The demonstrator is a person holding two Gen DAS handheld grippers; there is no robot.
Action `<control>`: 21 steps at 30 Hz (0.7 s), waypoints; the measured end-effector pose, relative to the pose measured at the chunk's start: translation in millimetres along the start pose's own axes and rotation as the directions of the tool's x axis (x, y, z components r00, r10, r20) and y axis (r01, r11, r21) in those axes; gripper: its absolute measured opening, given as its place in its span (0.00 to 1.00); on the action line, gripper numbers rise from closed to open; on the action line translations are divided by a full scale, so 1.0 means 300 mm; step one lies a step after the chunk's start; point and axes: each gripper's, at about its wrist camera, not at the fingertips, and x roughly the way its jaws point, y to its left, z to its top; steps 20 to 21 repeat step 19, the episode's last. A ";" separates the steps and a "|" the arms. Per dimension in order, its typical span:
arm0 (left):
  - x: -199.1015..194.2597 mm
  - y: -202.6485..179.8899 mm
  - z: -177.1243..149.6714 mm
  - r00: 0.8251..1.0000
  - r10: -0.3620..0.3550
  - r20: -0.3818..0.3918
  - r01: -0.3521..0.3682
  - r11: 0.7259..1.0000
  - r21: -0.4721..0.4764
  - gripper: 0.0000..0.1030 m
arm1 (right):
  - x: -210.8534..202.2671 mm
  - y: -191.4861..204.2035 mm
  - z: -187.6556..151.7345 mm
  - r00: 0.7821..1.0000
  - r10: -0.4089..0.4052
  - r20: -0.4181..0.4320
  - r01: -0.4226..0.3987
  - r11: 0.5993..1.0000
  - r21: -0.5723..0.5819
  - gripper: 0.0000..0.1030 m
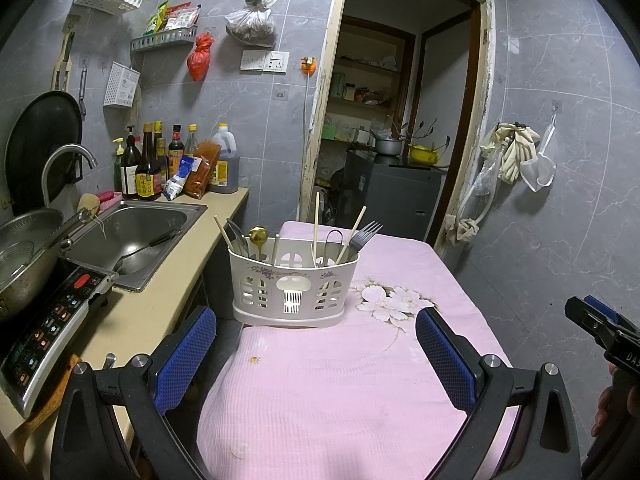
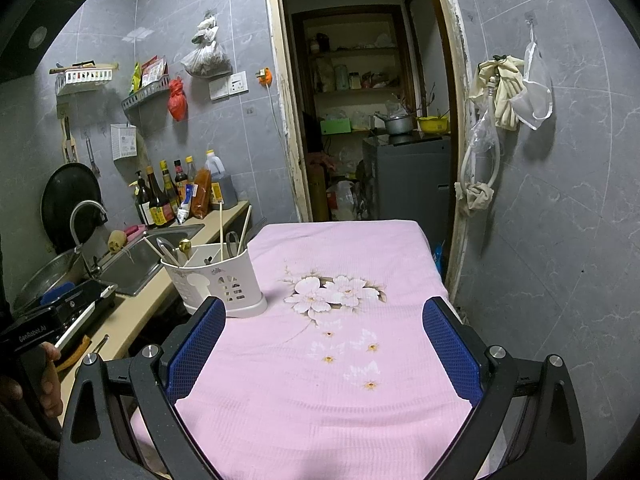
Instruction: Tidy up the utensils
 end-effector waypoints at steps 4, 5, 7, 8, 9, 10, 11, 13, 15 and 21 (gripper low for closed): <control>0.000 -0.005 -0.001 1.000 0.001 0.003 -0.001 1.000 0.003 0.98 | 0.001 -0.001 -0.004 1.000 0.000 -0.002 0.000 1.000 0.000 0.94; 0.000 -0.005 -0.001 1.000 0.003 0.003 -0.003 1.000 0.003 0.98 | 0.001 -0.001 -0.005 1.000 -0.001 -0.002 0.001 1.000 0.000 0.94; -0.002 -0.010 0.001 1.000 0.004 0.005 -0.004 1.000 0.005 0.98 | 0.001 -0.002 -0.006 1.000 -0.001 -0.003 0.001 1.000 0.000 0.94; -0.005 -0.011 0.001 1.000 0.002 0.007 -0.002 1.000 0.006 0.98 | 0.001 -0.002 -0.007 1.000 0.000 -0.003 0.000 1.000 0.000 0.94; -0.006 -0.013 0.001 1.000 0.001 0.008 -0.001 1.000 0.008 0.98 | 0.002 -0.005 -0.002 1.000 0.001 -0.003 -0.001 1.000 -0.001 0.94; 0.002 -0.010 0.002 1.000 0.002 0.007 -0.002 1.000 0.010 0.98 | 0.002 -0.005 -0.002 1.000 0.001 -0.003 -0.001 1.000 -0.001 0.94; 0.002 -0.011 0.002 1.000 0.005 0.007 -0.005 1.000 0.012 0.98 | 0.002 -0.004 -0.006 1.000 0.001 -0.003 -0.001 1.000 -0.001 0.94; 0.014 -0.004 0.006 1.000 0.009 0.002 -0.009 1.000 0.019 0.98 | 0.002 -0.004 -0.004 1.000 0.001 -0.004 -0.001 1.000 -0.001 0.94; 0.018 -0.005 0.006 1.000 0.010 0.001 -0.010 1.000 0.024 0.98 | 0.002 -0.003 -0.001 1.000 0.001 -0.004 -0.001 1.000 -0.001 0.94; 0.024 -0.004 0.008 1.000 0.007 0.002 -0.008 1.000 0.031 0.98 | 0.002 -0.002 0.001 1.000 0.001 -0.005 -0.001 1.000 -0.001 0.94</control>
